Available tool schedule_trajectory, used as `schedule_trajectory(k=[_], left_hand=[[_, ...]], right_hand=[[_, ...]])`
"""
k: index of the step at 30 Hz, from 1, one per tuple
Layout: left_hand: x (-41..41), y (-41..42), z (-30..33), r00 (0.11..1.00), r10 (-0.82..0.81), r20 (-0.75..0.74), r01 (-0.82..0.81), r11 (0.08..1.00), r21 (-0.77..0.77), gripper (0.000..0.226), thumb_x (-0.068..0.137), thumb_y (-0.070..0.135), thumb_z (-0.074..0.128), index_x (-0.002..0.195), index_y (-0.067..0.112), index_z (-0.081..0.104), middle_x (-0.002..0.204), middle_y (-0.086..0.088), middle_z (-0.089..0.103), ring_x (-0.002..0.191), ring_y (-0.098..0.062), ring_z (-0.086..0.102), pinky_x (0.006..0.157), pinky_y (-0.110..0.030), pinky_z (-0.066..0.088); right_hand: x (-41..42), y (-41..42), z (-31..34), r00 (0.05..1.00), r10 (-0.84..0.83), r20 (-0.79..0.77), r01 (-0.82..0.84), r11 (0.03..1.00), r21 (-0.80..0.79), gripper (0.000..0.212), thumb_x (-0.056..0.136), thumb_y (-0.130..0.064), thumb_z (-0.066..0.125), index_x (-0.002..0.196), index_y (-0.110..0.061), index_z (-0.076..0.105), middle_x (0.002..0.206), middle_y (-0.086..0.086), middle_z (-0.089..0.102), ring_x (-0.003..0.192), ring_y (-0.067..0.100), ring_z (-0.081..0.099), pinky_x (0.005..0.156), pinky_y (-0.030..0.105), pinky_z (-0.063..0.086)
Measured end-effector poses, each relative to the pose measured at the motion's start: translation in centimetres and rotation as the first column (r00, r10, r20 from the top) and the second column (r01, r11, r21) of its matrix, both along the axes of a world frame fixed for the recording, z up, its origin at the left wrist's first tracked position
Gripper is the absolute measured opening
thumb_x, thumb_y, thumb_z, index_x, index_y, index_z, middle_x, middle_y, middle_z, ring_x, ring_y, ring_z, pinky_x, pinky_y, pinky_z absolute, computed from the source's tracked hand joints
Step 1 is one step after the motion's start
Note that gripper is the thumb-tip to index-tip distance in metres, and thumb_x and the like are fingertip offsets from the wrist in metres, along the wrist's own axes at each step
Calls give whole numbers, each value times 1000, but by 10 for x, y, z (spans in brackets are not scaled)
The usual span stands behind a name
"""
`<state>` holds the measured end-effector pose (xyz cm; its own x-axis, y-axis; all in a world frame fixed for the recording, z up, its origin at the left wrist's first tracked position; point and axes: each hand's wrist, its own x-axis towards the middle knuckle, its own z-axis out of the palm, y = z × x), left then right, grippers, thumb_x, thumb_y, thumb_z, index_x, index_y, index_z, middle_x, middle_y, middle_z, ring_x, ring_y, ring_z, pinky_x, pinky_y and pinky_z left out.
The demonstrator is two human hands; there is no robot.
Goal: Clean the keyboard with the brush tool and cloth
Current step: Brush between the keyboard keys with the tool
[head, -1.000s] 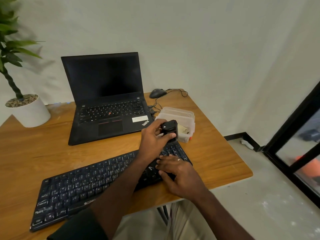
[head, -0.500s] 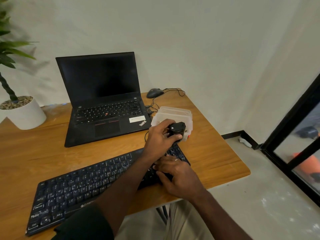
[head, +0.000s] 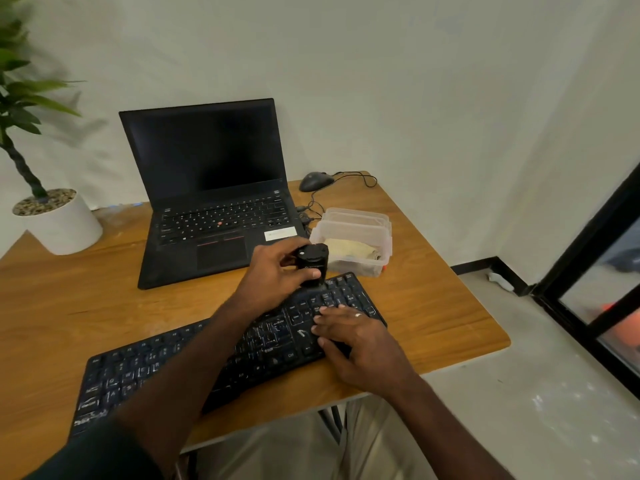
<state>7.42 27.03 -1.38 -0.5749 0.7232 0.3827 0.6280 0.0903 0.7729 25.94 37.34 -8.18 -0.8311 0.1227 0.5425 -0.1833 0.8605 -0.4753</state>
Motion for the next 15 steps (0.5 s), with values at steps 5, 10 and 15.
schedule_trajectory(k=[5,10,15], left_hand=[[6,-5,4,992,42,116,-52,995,87,40,74,4,85,111,12,71,104,6,72,100,-1,69,91,-18,54],[20,1,-3,991,-31,129,24,998,56,41,75,7,86,113,13,72,104,3,74,100,-6,70,89,-19,55],[4,-9,6,999,26,46,-27,1000,15,45,72,7,88,113,15,72,101,6,73,98,-5,70,93,-24,56]], right_hand=[[0,0,1,1000,2,0,-2,1000,5,22,90,-17,67,109,-13,77,115,-2,74,120,8,62,109,30,45],[0,0,1,1000,12,13,-12,1000,6,21,92,-17,67,110,-12,77,116,-1,74,122,9,61,109,30,44],[1,1,1,1000,8,4,-8,1000,2,21,91,-17,67,109,-12,77,116,-2,74,122,8,61,110,27,42]])
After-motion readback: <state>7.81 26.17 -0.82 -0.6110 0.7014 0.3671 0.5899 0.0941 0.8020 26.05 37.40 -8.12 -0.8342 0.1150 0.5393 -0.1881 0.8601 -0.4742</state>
